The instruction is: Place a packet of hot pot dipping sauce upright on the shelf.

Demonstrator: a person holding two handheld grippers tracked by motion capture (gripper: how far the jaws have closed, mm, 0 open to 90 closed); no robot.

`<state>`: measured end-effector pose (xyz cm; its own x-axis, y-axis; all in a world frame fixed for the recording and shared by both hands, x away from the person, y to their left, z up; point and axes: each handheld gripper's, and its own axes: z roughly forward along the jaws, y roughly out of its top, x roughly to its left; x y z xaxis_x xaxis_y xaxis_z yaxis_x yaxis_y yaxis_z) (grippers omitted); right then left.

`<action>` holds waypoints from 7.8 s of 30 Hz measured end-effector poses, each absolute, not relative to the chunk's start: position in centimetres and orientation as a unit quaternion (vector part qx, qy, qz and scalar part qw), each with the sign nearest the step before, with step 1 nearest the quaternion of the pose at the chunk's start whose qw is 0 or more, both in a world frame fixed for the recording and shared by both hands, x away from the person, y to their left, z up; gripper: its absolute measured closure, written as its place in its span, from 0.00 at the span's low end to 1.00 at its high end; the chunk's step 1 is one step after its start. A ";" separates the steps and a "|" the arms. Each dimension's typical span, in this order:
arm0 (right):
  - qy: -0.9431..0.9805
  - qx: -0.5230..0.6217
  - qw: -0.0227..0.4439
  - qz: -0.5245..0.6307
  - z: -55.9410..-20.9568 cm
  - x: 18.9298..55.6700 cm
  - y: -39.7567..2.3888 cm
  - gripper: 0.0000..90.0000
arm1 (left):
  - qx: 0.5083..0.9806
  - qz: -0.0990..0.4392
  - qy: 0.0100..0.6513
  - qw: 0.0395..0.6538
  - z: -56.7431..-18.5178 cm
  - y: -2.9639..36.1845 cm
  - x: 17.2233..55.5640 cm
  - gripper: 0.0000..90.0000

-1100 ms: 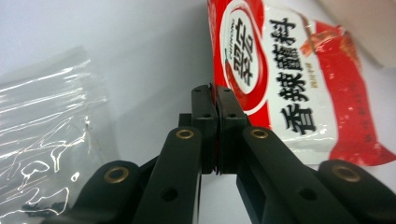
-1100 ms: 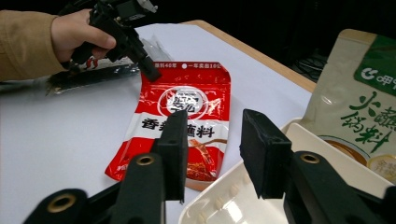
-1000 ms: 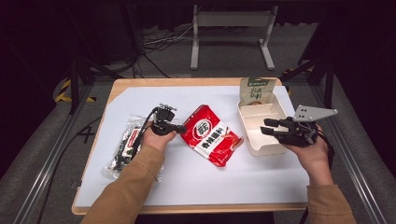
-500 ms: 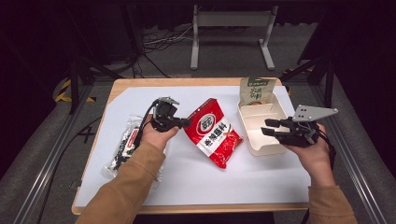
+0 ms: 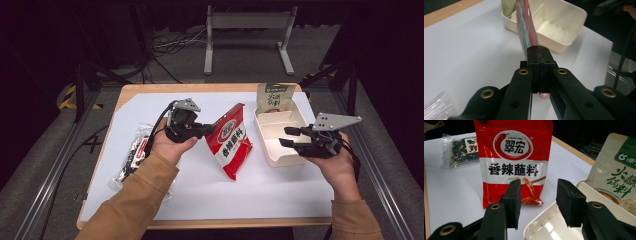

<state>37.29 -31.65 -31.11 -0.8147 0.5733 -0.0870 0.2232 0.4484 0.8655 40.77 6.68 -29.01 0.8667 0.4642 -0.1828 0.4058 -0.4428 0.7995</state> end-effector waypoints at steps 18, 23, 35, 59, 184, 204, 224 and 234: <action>0.837 0.208 0.143 0.485 -30.9 37.0 -30.3 0.57 | 0.872 0.069 0.175 0.451 -25.4 6.4 37.8 0.99; 0.841 0.198 0.129 0.486 -31.0 36.9 -29.7 0.55 | 0.873 0.066 0.156 0.457 -24.8 6.4 37.3 0.99; 0.861 0.165 0.086 0.474 -31.8 36.9 -27.6 0.53 | 0.876 0.044 0.102 0.470 -23.6 6.2 35.8 0.99; 0.859 0.098 0.038 0.501 -33.8 37.5 -25.3 0.99 | 0.867 0.047 0.088 0.488 -23.0 6.5 34.6 0.99; 0.878 0.217 0.122 0.409 -23.9 49.7 -36.0 1.00 | 0.770 0.201 0.319 0.514 -33.7 22.9 36.5 0.35; 0.884 0.235 0.125 0.384 -27.5 51.8 -35.6 1.00 | 0.773 0.200 0.320 0.509 -33.9 22.8 36.7 0.35; 0.867 0.279 0.149 0.384 -30.3 52.8 -35.4 0.99 | 0.763 0.192 0.350 0.508 -34.3 23.7 37.2 0.37; 0.867 0.326 0.155 0.343 -31.7 52.7 -36.4 0.99 | 0.755 0.196 0.350 0.518 -35.0 23.6 37.6 0.34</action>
<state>52.66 -36.35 -31.74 -0.7395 0.6716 -0.0458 0.4585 0.5523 0.6963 37.58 23.65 -35.03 0.6773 0.7327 -0.0664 0.3259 -0.2179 0.9199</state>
